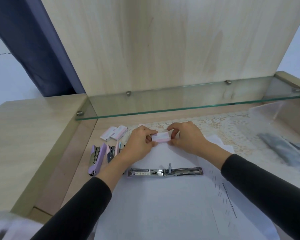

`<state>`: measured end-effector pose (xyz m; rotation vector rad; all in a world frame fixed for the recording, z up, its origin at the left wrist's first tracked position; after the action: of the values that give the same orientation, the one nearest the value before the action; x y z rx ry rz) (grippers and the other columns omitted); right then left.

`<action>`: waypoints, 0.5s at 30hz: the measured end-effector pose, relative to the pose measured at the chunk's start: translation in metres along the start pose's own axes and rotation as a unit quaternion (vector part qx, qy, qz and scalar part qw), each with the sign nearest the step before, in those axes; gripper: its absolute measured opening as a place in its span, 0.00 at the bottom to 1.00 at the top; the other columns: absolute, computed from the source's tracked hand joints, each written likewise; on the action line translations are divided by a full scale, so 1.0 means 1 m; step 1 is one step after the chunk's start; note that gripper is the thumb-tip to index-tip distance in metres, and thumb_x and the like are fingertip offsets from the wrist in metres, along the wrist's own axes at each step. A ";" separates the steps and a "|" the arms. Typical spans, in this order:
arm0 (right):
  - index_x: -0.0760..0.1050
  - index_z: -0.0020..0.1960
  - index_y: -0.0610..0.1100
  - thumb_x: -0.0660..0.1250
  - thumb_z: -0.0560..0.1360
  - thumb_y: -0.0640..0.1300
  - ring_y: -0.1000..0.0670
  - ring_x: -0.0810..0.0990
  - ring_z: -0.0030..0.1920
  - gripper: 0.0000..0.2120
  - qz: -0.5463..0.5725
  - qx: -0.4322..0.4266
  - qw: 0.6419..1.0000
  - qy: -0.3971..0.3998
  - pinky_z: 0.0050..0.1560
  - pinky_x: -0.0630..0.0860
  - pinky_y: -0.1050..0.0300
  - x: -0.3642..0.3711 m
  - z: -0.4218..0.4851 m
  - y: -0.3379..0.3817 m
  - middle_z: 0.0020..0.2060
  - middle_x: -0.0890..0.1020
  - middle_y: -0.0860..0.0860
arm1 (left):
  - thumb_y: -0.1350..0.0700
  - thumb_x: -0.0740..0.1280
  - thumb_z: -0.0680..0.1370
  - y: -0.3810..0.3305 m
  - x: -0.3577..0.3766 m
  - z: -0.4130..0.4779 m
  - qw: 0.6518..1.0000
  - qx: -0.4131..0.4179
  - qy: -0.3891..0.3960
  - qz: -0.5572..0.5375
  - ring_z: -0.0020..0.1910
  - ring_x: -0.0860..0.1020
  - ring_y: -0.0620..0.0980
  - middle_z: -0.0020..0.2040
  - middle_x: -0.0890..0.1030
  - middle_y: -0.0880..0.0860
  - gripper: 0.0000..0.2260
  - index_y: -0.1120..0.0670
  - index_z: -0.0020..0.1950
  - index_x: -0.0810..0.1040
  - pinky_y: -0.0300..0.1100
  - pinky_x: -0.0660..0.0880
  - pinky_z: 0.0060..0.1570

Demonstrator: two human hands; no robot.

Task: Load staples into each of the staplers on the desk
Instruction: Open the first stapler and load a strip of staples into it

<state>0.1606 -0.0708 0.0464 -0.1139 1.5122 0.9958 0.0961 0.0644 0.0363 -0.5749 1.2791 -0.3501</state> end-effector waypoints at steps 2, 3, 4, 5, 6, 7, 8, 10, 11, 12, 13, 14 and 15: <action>0.76 0.57 0.44 0.69 0.69 0.41 0.53 0.72 0.38 0.16 0.000 -0.007 1.000 0.000 0.42 0.70 0.60 0.002 0.001 0.001 0.43 0.84 0.48 | 0.66 0.69 0.71 0.001 -0.002 -0.001 1.000 -0.001 -0.006 -0.001 0.40 0.72 0.48 0.48 0.74 0.56 0.16 0.61 0.59 0.76 0.22 0.66 0.38; 0.77 0.56 0.44 0.69 0.69 0.41 0.52 0.72 0.38 0.16 0.000 -0.009 1.000 -0.001 0.42 0.71 0.60 0.002 0.002 0.001 0.43 0.84 0.48 | 0.66 0.69 0.71 0.001 -0.003 -0.001 1.000 0.000 -0.007 0.000 0.40 0.72 0.48 0.48 0.75 0.57 0.16 0.61 0.59 0.77 0.25 0.67 0.38; 0.77 0.56 0.44 0.70 0.69 0.42 0.53 0.72 0.38 0.16 0.002 -0.008 1.000 -0.002 0.42 0.71 0.60 0.003 0.002 0.001 0.44 0.84 0.48 | 0.66 0.69 0.71 0.000 -0.004 -0.002 1.000 0.002 -0.007 0.003 0.40 0.72 0.49 0.48 0.76 0.58 0.16 0.61 0.59 0.77 0.29 0.68 0.39; 0.78 0.55 0.45 0.70 0.68 0.42 0.53 0.72 0.37 0.16 0.008 -0.007 1.000 -0.005 0.42 0.70 0.61 0.003 0.002 0.000 0.44 0.84 0.48 | 0.66 0.69 0.71 0.000 -0.005 -0.002 1.000 0.005 -0.005 0.007 0.40 0.72 0.49 0.49 0.77 0.58 0.16 0.61 0.58 0.77 0.31 0.69 0.42; 0.78 0.55 0.45 0.71 0.68 0.42 0.53 0.72 0.36 0.15 0.017 -0.004 1.000 -0.008 0.41 0.69 0.61 0.003 0.003 -0.001 0.44 0.84 0.48 | 0.66 0.69 0.71 0.001 -0.006 -0.002 1.000 0.006 -0.004 0.011 0.40 0.72 0.48 0.50 0.77 0.58 0.16 0.61 0.58 0.77 0.33 0.69 0.44; 0.79 0.54 0.45 0.72 0.67 0.42 0.54 0.72 0.36 0.15 0.026 -0.002 1.000 -0.011 0.41 0.68 0.62 0.004 0.003 -0.003 0.43 0.84 0.48 | 0.65 0.69 0.71 0.002 -0.007 -0.003 1.000 0.007 -0.003 0.017 0.40 0.72 0.48 0.50 0.77 0.58 0.16 0.60 0.59 0.77 0.34 0.69 0.45; 0.79 0.53 0.44 0.72 0.67 0.42 0.54 0.72 0.35 0.15 0.032 0.000 0.999 -0.014 0.41 0.68 0.62 0.004 0.003 -0.004 0.43 0.84 0.48 | 0.65 0.69 0.71 0.003 -0.008 -0.003 1.000 0.007 -0.002 0.024 0.40 0.72 0.47 0.50 0.77 0.58 0.16 0.60 0.59 0.77 0.33 0.68 0.45; 0.80 0.53 0.45 0.73 0.66 0.42 0.57 0.71 0.32 0.15 0.041 0.001 0.999 -0.017 0.41 0.67 0.63 0.005 0.003 -0.007 0.42 0.84 0.48 | 0.64 0.69 0.71 0.005 -0.010 -0.003 0.999 0.006 0.001 0.036 0.40 0.71 0.47 0.49 0.77 0.58 0.16 0.59 0.59 0.77 0.29 0.65 0.43; 0.80 0.53 0.45 0.73 0.66 0.42 0.58 0.70 0.32 0.15 0.045 0.001 0.999 -0.019 0.41 0.67 0.63 0.006 0.003 -0.008 0.42 0.84 0.49 | 0.64 0.69 0.72 0.005 -0.011 -0.004 0.999 0.006 0.004 0.039 0.41 0.72 0.47 0.50 0.77 0.58 0.16 0.59 0.59 0.77 0.29 0.64 0.43; 0.80 0.52 0.45 0.73 0.66 0.43 0.58 0.70 0.32 0.15 0.048 0.003 0.999 -0.021 0.41 0.67 0.63 0.006 0.004 -0.009 0.42 0.84 0.49 | 0.64 0.69 0.72 0.004 -0.011 -0.004 0.999 0.008 0.007 0.044 0.42 0.72 0.49 0.51 0.77 0.58 0.15 0.59 0.59 0.77 0.30 0.66 0.45; 0.80 0.52 0.45 0.73 0.66 0.42 0.57 0.71 0.33 0.15 0.051 0.004 0.998 -0.022 0.41 0.67 0.63 0.006 0.004 -0.010 0.42 0.84 0.49 | 0.62 0.69 0.72 0.002 -0.010 -0.005 0.998 0.013 0.010 0.052 0.45 0.73 0.51 0.53 0.77 0.58 0.15 0.59 0.58 0.77 0.34 0.67 0.50; 0.80 0.52 0.45 0.73 0.66 0.42 0.56 0.71 0.34 0.15 0.052 0.006 0.998 -0.022 0.41 0.67 0.63 0.006 0.004 -0.011 0.42 0.84 0.49 | 0.60 0.69 0.72 0.001 -0.009 -0.004 0.997 0.019 0.012 0.067 0.50 0.73 0.53 0.55 0.77 0.58 0.15 0.59 0.59 0.77 0.39 0.68 0.54; 0.80 0.51 0.45 0.73 0.65 0.42 0.56 0.71 0.34 0.14 0.053 0.004 0.998 -0.022 0.41 0.67 0.63 0.006 0.005 -0.011 0.41 0.84 0.48 | 0.57 0.69 0.72 0.000 -0.007 -0.004 0.996 0.025 0.011 0.087 0.54 0.71 0.54 0.57 0.77 0.57 0.17 0.57 0.61 0.76 0.42 0.67 0.57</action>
<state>0.1691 -0.0717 0.0364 -0.0057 1.4951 1.0692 0.0906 0.0674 0.0416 -0.4145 1.3284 -0.2424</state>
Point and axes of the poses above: each hand's wrist, its own z-axis towards the middle knuckle, its own x-axis out of the palm, y = z × x, the point moved 4 cm from there along z, towards the middle knuckle
